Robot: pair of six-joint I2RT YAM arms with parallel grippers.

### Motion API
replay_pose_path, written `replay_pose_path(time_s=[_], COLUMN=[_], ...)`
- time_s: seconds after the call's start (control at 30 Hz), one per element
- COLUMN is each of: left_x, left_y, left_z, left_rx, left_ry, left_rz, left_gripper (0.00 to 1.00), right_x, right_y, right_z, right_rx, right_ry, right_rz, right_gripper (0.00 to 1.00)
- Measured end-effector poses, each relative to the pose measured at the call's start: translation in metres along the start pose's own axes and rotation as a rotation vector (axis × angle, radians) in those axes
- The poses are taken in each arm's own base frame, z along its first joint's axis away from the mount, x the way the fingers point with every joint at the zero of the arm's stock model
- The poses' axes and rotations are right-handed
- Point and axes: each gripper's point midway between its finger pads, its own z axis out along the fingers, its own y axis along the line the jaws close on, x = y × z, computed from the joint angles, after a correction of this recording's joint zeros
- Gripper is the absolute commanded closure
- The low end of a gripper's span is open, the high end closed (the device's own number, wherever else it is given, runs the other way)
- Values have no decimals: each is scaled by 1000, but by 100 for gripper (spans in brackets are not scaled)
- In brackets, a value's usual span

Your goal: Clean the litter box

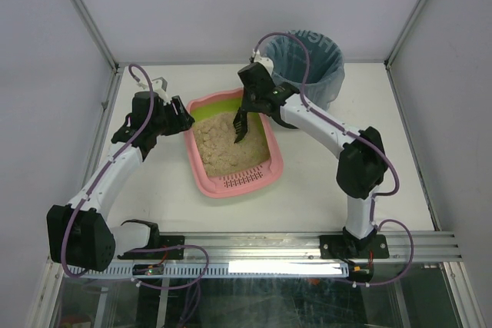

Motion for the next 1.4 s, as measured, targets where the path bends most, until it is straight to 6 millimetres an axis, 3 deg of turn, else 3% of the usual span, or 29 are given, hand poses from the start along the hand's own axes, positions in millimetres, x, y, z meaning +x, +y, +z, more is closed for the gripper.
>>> replay_pose_path(time_s=[0.37,0.6,1.17,1.4], left_x=[11,16,23,23], left_y=[0,3,1,1], left_z=[6,10,15,15], left_rx=[8,3,4,5], left_ry=[46,67,98,98], left_rz=[-5,-8,-2,-1], left_gripper=[57,65,71,72], right_x=[13,16,41,59], right_y=[-10,5,24,19], right_z=[2,8,20,22], right_rx=[3,-31,-77,-108], right_ry=[-60,-140,-262,-314], right_rz=[155,207,330,436], right_gripper=[100,100,100,100])
